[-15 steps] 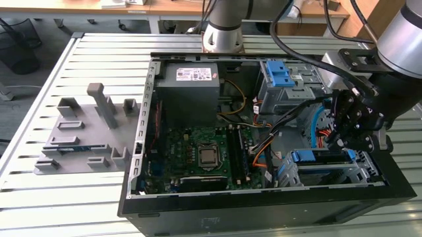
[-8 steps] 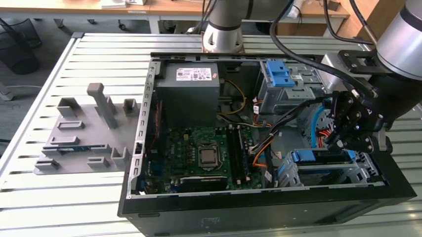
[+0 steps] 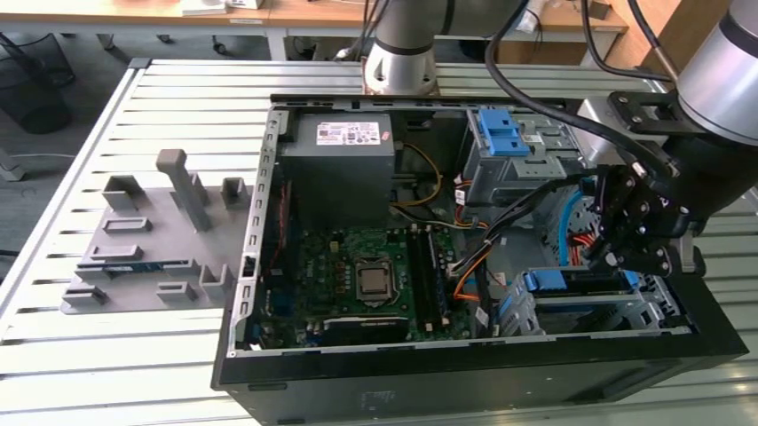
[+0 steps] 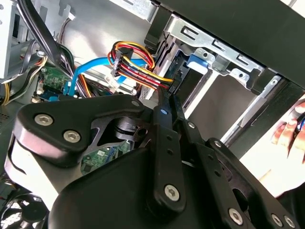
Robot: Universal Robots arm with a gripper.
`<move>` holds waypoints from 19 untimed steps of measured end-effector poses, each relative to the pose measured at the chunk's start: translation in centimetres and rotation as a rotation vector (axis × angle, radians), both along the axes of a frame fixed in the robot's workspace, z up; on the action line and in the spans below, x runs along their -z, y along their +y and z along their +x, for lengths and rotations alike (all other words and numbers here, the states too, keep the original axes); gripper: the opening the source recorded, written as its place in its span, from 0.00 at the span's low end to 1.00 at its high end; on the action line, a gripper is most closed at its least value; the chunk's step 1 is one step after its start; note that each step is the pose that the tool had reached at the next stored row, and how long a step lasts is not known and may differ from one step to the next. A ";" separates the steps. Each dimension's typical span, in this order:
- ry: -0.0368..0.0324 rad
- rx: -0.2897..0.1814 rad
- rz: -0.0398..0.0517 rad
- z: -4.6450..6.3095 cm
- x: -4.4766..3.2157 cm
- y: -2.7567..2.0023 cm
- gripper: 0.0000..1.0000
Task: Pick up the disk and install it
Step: 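Insert the first disk wire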
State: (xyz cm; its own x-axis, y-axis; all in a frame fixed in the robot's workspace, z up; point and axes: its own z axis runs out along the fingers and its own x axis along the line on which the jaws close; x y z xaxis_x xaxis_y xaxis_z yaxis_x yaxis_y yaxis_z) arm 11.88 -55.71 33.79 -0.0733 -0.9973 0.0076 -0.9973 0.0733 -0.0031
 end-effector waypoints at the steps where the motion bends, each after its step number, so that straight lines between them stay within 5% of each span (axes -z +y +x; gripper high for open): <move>1: 0.0000 0.000 0.0001 0.0 0.02 -0.05 0.16; 19: 0.0006 0.000 0.0013 0.0 0.37 -0.09 0.16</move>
State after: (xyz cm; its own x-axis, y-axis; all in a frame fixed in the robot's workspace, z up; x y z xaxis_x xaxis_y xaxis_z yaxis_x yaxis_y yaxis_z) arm 11.90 -55.80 33.43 -0.0734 -0.9973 0.0063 -0.9973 0.0734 -0.0024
